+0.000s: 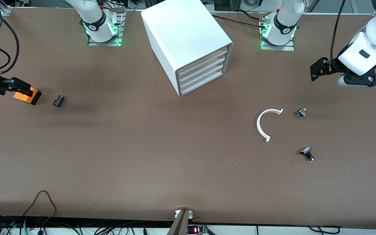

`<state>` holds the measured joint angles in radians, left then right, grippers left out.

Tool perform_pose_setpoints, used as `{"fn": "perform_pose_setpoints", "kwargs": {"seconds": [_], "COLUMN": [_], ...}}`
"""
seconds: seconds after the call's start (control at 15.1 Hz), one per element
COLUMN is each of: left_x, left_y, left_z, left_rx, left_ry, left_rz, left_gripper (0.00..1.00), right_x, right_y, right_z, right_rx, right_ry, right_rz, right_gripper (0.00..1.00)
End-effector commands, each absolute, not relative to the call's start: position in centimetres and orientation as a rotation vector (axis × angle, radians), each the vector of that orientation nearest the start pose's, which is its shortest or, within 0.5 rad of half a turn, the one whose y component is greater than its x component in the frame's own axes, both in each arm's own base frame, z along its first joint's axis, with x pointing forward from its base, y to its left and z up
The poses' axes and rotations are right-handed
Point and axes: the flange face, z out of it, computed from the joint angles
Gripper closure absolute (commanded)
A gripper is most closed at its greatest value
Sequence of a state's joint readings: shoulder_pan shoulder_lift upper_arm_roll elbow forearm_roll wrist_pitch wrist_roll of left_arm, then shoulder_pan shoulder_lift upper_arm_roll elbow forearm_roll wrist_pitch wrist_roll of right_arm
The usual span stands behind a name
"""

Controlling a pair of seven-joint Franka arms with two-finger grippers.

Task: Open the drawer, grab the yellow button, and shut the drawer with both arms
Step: 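Move the left gripper toward the cabinet's drawer handle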

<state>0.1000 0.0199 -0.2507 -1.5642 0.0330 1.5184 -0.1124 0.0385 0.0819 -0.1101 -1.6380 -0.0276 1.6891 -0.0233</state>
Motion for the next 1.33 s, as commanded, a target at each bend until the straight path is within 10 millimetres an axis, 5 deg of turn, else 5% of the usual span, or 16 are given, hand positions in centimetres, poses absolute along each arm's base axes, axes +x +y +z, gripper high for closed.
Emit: {"fn": "perform_pose_setpoints", "kwargs": {"seconds": [0.0, 1.0, 1.26], "left_x": [54.1, 54.0, 55.4], "left_y": [-7.7, -8.5, -9.4], "left_z": [62.2, 62.5, 60.0], "left_rx": [-3.071, -3.075, -3.025], "left_ry": [0.088, 0.089, 0.132], "left_rz": [0.092, 0.105, 0.194], "left_gripper": [0.01, 0.01, 0.01], "right_x": [57.8, 57.9, 57.9], "right_y": [-4.3, -4.3, -4.5], "right_z": [55.7, 55.7, 55.8], "right_rx": [-3.152, -3.152, -3.141], "right_ry": [0.078, 0.076, 0.088], "right_rz": [0.039, 0.037, 0.024], "right_gripper": [0.00, 0.00, 0.00]}}
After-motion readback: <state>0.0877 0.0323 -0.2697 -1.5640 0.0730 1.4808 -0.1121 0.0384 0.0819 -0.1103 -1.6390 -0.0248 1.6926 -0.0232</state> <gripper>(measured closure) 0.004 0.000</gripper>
